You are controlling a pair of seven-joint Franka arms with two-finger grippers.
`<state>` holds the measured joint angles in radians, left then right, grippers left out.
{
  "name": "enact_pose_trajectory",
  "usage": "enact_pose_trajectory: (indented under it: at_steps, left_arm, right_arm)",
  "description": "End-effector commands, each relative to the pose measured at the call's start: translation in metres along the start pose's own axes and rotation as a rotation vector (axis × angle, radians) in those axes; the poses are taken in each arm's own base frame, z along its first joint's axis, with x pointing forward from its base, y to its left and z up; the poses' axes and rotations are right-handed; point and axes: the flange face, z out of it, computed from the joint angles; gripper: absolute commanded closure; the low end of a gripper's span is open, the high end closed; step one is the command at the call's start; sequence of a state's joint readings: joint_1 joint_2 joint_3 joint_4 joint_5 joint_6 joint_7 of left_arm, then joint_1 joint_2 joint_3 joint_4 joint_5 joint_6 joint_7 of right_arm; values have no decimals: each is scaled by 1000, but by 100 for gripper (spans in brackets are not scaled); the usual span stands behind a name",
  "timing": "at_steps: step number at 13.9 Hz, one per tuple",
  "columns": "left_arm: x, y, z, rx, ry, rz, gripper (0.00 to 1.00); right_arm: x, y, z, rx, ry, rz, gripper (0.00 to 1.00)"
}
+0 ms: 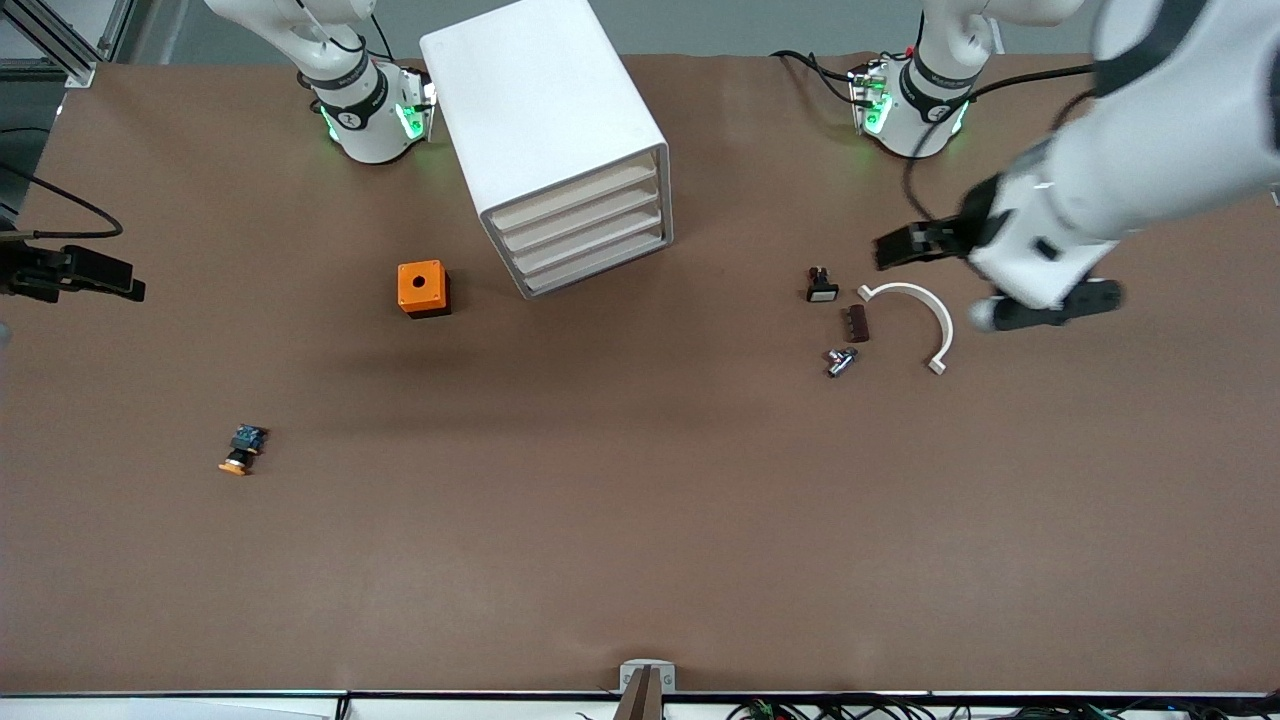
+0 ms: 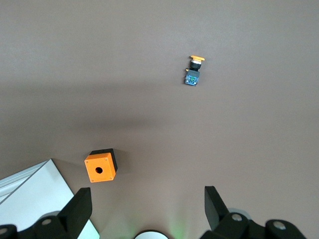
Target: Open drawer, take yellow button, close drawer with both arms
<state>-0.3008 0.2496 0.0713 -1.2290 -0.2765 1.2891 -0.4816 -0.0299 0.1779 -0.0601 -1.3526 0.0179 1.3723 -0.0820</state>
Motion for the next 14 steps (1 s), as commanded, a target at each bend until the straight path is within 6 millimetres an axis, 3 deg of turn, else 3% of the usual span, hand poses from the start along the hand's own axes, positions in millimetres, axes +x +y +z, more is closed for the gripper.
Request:
enact_pose_trajectory:
  at_steps: [1,4,7,9,11,14]
  left_arm:
    - [1,-48,-13,3,0,9,0]
    - [9,-103,-16,17,21,19,0]
    - [14,-126,-3,33,121,-21,0]
    - [13,-128,8,16,205,-19,0]
    - [15,-115,13,86,254,11,0]
    - [19,-115,3,110,321,21,0]
  right_arm:
    - [-19,-3,-26,1,38,6,0]
    - [-24,-4,-35,-7,63,3,0]
    - [-26,-3,-36,-7,55,0,0]
    - [-38,-2,-47,-6,66,12,0]
    - [-41,-1,-48,-1,66,9,0]
    - [-43,-2,-50,-2,64,5,0]
